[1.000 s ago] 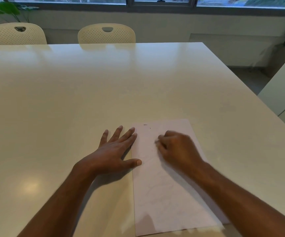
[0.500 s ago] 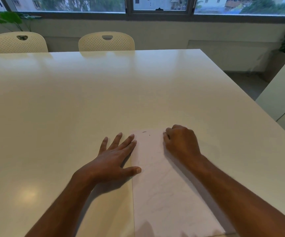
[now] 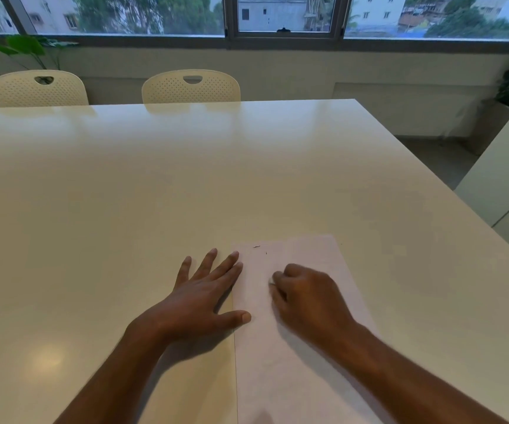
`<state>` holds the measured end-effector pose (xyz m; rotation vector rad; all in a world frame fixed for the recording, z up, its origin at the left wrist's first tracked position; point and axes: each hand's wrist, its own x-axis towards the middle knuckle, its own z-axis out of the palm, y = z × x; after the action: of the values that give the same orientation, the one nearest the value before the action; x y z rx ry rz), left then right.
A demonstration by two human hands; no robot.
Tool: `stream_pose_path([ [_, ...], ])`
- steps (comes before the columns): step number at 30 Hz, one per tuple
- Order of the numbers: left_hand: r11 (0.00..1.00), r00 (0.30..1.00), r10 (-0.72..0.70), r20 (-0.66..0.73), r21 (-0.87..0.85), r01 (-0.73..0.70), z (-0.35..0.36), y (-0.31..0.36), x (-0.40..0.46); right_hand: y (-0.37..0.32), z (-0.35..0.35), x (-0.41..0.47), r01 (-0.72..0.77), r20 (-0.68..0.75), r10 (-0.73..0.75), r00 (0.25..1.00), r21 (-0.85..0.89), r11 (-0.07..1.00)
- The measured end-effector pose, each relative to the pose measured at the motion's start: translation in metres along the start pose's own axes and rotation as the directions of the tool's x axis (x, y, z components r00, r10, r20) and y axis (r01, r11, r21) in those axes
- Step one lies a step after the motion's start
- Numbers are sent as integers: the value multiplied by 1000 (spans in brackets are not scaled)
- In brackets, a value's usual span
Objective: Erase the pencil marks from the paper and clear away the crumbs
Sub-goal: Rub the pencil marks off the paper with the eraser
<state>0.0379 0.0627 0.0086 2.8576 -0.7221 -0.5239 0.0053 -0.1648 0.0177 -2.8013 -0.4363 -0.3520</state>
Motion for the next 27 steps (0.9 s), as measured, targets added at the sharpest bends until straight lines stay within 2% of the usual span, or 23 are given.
stream_pose_path([
  [5, 1000, 1000, 2, -7, 0, -2, -1, 1, -2, 58, -9, 19, -274, -145, 263, 954, -63, 960],
  [7, 1000, 1000, -1, -5, 2, 1, -1, 1, -2, 39, -7, 11, -202, -137, 194, 971, -47, 978],
  [10, 1000, 1000, -7, -2, 5, 7, -1, 2, -1, 6, -1, -13, -49, -26, 50, 998, 17, 999],
  [12, 1000, 1000, -8, 0, 5, 8, -2, 2, 0, 25, -3, -5, -104, -40, 104, 994, 1, 995],
  [15, 1000, 1000, -5, 10, 6, 5, 0, 1, 0, 65, -10, 14, -299, -146, 286, 947, -76, 951],
  [17, 1000, 1000, -2, 9, 7, 2, 0, 0, 1, 53, -10, 10, -246, -149, 234, 961, -72, 966],
  [21, 1000, 1000, -1, 2, -4, 1, 1, -1, 1, 14, -2, -14, -67, -27, 67, 997, -4, 998],
  [25, 1000, 1000, 11, 16, -10, -11, 2, -3, 2, 72, -9, 12, -307, -137, 292, 947, -103, 946],
  [27, 1000, 1000, 9, 14, -4, -9, 2, -4, 2, 72, -10, 13, -315, -162, 293, 942, -128, 941],
])
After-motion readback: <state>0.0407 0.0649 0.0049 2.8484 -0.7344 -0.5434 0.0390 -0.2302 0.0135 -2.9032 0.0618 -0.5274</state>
